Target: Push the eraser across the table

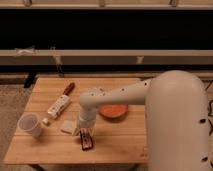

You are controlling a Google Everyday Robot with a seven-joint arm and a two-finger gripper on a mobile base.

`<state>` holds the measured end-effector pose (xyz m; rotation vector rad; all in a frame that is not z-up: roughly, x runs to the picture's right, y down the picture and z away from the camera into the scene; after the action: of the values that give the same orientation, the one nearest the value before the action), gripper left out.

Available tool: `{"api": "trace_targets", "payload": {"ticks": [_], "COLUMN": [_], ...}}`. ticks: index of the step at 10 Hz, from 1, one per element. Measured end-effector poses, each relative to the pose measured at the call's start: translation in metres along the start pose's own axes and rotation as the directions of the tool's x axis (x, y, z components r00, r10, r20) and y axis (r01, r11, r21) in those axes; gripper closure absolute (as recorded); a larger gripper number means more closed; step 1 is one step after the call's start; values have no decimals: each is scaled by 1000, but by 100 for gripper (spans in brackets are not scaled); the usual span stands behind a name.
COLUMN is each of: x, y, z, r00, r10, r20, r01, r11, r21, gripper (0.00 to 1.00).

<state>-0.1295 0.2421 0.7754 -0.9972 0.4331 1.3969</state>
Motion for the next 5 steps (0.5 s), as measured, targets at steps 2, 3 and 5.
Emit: {"api": "trace_targets", "payload": {"ticks": [2,3,5], "x": [0,1,1], "y": [5,10,15], "z": [2,2,4], "r00": [1000,1000,999], "r10": [-15,-26,-38], "r20": [-11,-15,-22], "r01": [15,26,38], "r11": [1000,1000,999], "r21": [-7,-13,-24], "gripper": [35,35,35]}}
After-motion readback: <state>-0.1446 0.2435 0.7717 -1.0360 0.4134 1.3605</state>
